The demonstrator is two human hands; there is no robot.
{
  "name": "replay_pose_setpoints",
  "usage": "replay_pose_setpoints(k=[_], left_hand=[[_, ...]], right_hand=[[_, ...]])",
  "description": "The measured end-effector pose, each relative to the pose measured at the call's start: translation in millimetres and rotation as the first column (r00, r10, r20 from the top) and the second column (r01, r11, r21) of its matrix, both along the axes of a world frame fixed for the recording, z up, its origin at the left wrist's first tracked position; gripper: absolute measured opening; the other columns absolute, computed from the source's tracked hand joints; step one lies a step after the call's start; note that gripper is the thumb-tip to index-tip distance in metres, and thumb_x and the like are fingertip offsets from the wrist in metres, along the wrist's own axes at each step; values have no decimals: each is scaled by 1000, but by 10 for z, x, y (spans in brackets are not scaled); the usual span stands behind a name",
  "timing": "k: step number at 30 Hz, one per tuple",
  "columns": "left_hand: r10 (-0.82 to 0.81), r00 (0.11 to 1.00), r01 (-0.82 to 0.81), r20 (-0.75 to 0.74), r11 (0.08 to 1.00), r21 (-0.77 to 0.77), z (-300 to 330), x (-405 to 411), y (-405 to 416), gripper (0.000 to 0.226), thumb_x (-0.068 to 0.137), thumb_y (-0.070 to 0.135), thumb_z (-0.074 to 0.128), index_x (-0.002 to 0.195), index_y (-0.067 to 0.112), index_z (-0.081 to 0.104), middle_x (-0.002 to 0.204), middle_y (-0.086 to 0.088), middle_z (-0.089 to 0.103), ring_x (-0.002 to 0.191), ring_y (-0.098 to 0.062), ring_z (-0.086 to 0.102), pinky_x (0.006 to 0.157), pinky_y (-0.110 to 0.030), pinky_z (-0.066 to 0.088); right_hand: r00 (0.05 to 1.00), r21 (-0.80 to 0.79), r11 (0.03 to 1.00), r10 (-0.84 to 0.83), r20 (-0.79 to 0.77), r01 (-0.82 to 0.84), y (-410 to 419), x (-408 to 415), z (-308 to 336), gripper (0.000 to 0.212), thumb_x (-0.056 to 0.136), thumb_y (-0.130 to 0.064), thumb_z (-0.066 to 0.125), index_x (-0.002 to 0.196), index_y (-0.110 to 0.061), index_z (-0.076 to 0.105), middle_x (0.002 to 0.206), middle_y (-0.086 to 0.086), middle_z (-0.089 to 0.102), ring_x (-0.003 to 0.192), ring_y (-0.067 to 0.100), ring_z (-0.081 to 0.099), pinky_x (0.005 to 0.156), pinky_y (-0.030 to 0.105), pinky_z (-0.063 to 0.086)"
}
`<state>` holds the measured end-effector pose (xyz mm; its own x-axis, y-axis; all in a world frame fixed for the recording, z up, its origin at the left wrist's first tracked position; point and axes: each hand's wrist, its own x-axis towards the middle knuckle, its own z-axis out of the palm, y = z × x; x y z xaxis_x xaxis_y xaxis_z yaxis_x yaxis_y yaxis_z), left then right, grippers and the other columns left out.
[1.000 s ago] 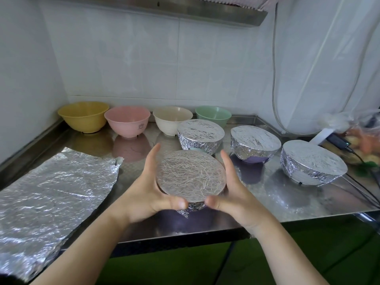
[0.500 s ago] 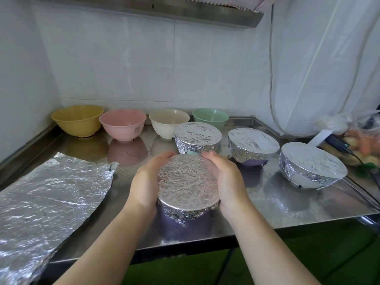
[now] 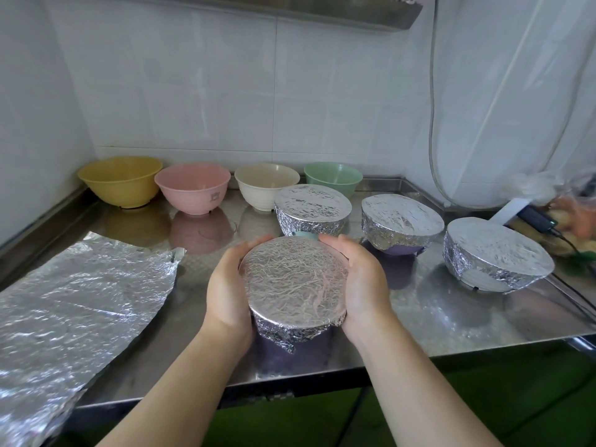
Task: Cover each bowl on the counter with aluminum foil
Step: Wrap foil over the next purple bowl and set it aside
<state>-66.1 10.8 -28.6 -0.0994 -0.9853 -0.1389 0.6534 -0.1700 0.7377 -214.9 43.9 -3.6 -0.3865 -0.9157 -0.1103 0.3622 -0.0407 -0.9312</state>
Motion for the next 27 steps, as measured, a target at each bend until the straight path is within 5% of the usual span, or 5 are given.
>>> replay_pose_setpoints(k=[6,11,15,19,27], left_hand=[[-19,1000,18,18,1000,22,-10,17,-28,44,101,33,52,127,4,72,126,-23,71,119,-41,68,113,-61,44],[-56,991,54,118,998,23,-31,36,77,45,108,36,46,122,3,73,118,-19,76,111,-35,73,105,-50,51],[-31,975,38,219,999,-25,-94,103,147,43,102,42,54,123,10,74,121,-13,75,115,-30,71,104,-48,50],[170,912,-140,373,984,-109,-109,206,267,18,103,27,57,111,17,70,98,-4,73,90,-17,67,78,-34,51],[247,789,-141,562,964,-225,97,237,570,16,102,35,57,100,24,69,97,8,72,102,-19,65,96,-41,50]], right_hand=[[1000,13,1000,6,-18,-5,10,-6,-4,31,102,-30,57,110,-16,83,109,-2,82,111,23,75,111,52,51],[999,17,1000,-5,33,5,123,-12,44,32,103,-31,59,119,-11,77,110,9,81,99,24,78,90,41,57],[962,-32,972,-235,-141,233,291,-32,-111,32,89,-42,61,109,-19,72,111,6,74,112,29,69,97,48,53],[915,-78,956,-292,-280,282,543,-21,-196,5,95,-27,65,95,-27,70,89,-10,71,97,21,66,88,41,49],[919,-34,968,-246,-308,247,758,63,-97,17,99,-15,62,91,-25,71,84,-9,73,81,11,65,78,37,49]])
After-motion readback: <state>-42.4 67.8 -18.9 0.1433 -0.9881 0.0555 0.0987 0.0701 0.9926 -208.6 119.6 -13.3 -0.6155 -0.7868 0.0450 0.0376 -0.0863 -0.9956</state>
